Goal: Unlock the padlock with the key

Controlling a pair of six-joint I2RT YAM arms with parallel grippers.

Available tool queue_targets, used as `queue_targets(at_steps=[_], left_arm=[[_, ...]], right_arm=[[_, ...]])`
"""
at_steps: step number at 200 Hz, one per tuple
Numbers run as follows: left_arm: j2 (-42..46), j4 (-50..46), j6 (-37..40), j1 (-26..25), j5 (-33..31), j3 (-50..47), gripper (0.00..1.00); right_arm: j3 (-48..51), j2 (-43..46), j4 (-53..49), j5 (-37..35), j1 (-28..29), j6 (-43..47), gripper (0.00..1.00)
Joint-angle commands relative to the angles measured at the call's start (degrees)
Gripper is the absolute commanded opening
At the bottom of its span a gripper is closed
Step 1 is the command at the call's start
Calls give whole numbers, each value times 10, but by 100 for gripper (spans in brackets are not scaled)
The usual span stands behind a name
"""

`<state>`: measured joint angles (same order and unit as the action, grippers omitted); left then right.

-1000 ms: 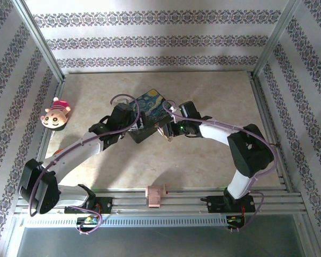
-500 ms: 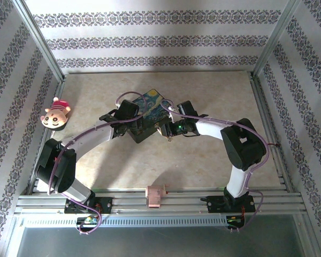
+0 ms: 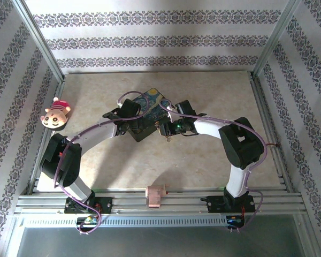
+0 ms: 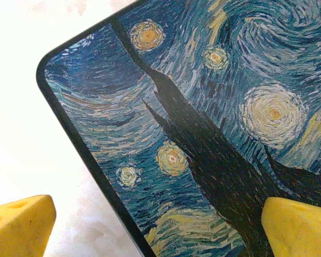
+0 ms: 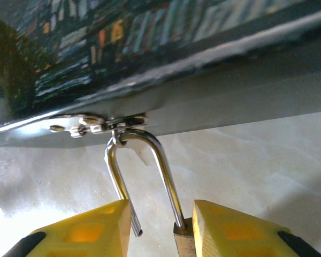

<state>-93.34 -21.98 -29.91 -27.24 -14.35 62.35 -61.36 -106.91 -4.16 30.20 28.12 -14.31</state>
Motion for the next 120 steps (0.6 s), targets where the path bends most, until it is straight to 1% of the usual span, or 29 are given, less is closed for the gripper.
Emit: queue_targets(at_steps=[1, 13, 36, 51, 64, 91, 112, 120], left_arm=[[-20, -41, 23, 14, -31, 2, 99], [-20, -37, 27, 15, -35, 0, 99], [-20, -26, 33, 16, -30, -1, 99], [-19, -20, 35, 16, -28, -1, 99], [-18, -18, 35, 16, -24, 1, 99], [-15, -10, 32, 17, -10, -1, 99], [-12, -8, 28, 16, -6, -4, 99], [-11, -7, 27, 16, -5, -6, 99]], right_arm=[[-23, -12, -19, -18, 14, 19, 35], [-27, -15, -25, -23, 19, 21, 33], [-32, -17, -26, -24, 28, 19, 27], [-28, -13, -24, -22, 34, 14, 25], [-23, -9, -18, -25, 39, 6, 20], [-6, 3, -9, -45, 51, -18, 15], [11, 10, 4, -66, 54, -49, 8], [20, 12, 15, -69, 54, -61, 7]])
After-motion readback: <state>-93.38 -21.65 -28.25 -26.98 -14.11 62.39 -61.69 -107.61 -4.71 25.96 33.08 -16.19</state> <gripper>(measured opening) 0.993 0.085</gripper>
